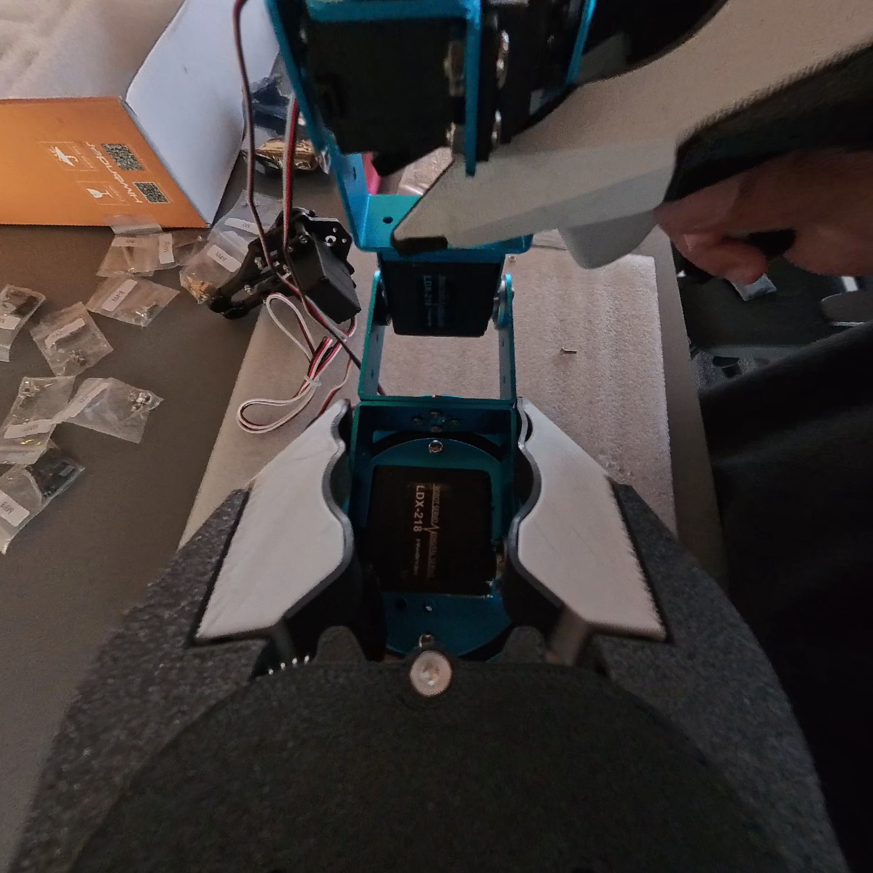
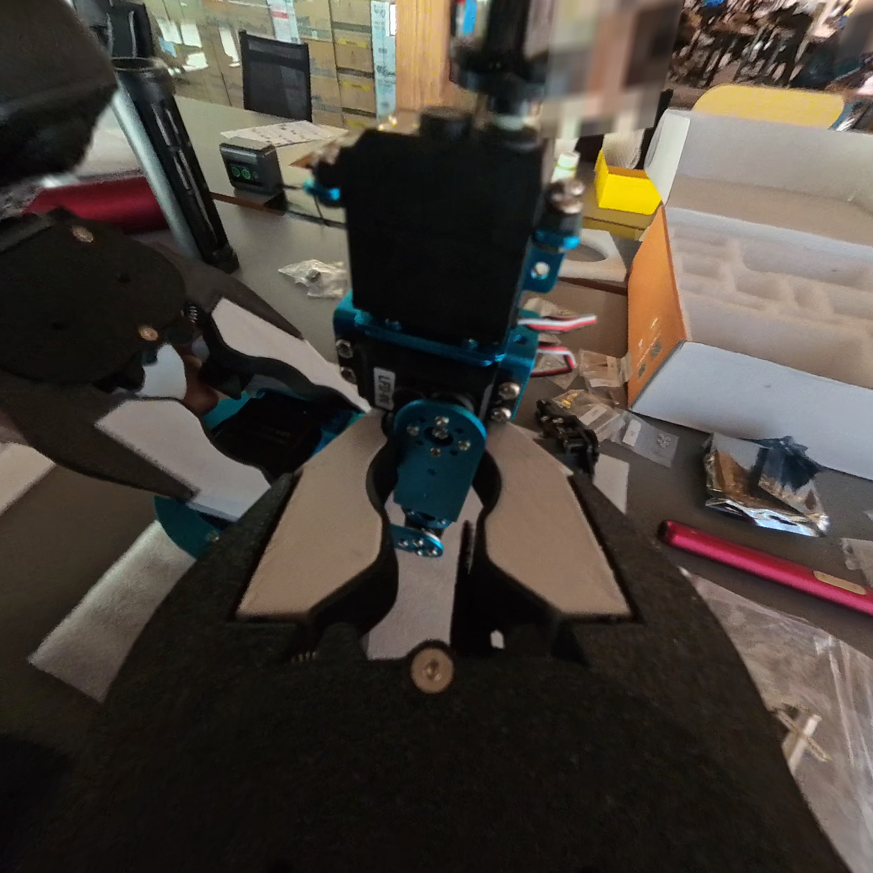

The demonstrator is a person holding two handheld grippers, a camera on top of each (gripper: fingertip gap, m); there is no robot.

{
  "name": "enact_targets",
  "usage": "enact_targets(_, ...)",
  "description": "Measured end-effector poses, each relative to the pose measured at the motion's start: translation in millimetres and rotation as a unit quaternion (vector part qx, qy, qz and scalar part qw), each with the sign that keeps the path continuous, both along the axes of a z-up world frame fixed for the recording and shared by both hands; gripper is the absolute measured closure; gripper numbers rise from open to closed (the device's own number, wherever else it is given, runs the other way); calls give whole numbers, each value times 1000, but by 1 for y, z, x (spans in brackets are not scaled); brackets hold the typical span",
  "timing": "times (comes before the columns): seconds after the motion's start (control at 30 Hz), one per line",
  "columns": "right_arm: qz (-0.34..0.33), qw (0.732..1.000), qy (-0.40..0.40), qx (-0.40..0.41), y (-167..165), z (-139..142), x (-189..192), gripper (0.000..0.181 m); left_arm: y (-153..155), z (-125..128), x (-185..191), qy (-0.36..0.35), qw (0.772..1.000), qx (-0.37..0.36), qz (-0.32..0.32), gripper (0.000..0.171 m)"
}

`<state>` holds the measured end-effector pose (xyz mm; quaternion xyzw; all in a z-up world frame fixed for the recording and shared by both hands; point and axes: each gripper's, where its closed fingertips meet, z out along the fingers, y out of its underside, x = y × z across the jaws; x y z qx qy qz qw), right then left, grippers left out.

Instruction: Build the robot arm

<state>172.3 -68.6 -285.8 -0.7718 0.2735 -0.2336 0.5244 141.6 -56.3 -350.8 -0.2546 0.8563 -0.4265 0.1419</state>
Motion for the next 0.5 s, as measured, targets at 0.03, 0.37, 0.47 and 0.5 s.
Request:
enact_targets(0.03, -1, 1000, -11, -14, -1, -3, 0, 157, 0, -1, -1, 4, 1000, 1, -2, 104)
enact_targets(0.37, 3, 1000, -8, -7, -5, -11, 2, 157, -1, -3, -1, 13, 1000, 5, -4, 104)
enact_targets(0.47, 8, 1000, 2, -8, -5, -11, 2, 157, -2, -3, -1, 15, 1000, 11, -8, 104)
enact_targets(0.5, 8, 1000, 6, -7, -5, -11, 1, 157, -2, -3, -2, 14, 1000, 8, -8, 105)
